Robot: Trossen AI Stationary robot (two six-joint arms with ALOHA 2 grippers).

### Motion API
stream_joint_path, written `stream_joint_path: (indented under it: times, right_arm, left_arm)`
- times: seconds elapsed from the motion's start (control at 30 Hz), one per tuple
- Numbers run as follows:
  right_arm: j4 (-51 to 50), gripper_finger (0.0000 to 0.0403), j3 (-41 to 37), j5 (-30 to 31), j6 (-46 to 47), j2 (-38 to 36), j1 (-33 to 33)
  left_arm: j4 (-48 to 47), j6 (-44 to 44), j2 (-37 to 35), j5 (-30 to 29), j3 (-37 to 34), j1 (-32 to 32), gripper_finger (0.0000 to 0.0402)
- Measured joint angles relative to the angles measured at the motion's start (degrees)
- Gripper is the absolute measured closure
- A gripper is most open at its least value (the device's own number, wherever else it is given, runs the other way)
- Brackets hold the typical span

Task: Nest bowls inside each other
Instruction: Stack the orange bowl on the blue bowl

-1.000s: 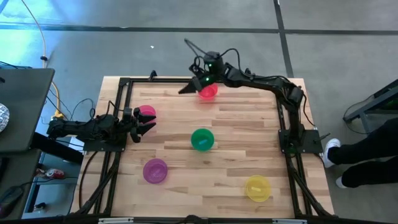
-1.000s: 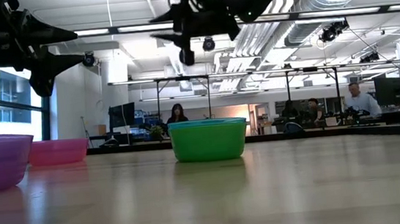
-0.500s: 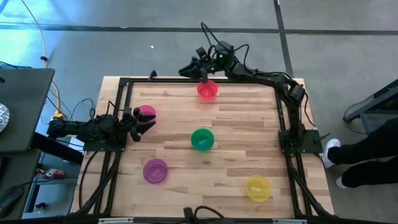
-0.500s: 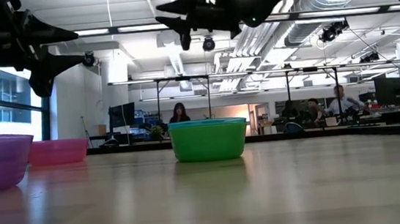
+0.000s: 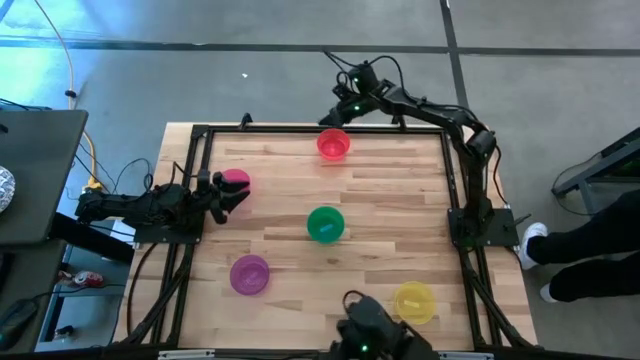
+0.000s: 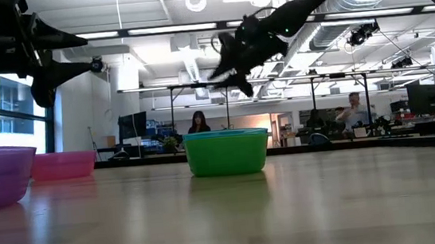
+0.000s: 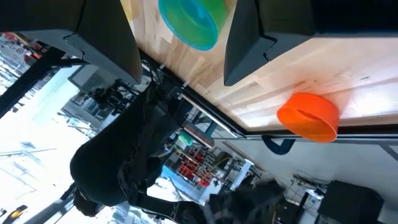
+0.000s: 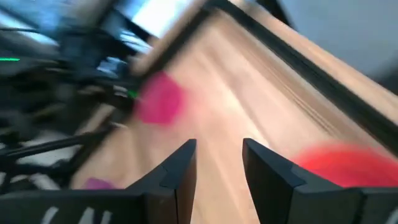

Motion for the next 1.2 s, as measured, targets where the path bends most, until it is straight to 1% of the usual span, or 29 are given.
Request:
stream_joint_path:
  times: [0.07, 0.2, 0.47, 0.6, 0.67, 0.97, 1.2]
  right_arm:
    - [-4.7, 0.0281, 0.0, 4.2, -0.1, 0.0, -0.7]
    - [-10.9, 0.0281, 0.0, 12.0, 0.1, 0.0, -1.2]
    - [-18.0, 0.0281, 0.0, 22.6, 0.5, 0.0, -1.0]
    - [-22.1, 0.0281, 0.0, 26.5, 0.2, 0.0, -1.0]
    - [-23.7, 0.0281, 0.0, 27.6, 0.2, 0.0, -1.0]
    - [-25.0, 0.0281, 0.0, 27.7, 3.2, 0.0, -0.9]
    - [-25.3, 0.0281, 0.0, 27.9, 3.6, 0.0, 0.6]
  left_arm:
    - [0.1, 0.6, 0.0, -0.7, 0.0, 0.0, 0.0186]
    - [0.2, 1.4, 0.0, -1.7, 0.0, 0.0, 0.0186]
    - [0.2, 1.5, 0.0, -2.0, 0.0, 0.0, 0.0186]
    - [0.2, 1.5, 0.0, -2.0, 0.0, 0.0, 0.0186]
    - [0.2, 1.7, 0.0, -2.0, 0.0, 0.0, 0.0186]
    - [0.2, 2.2, 0.0, -1.8, 0.0, 0.0, 0.0186]
    - [0.2, 2.2, 0.0, -1.8, 0.0, 0.0, 0.0186]
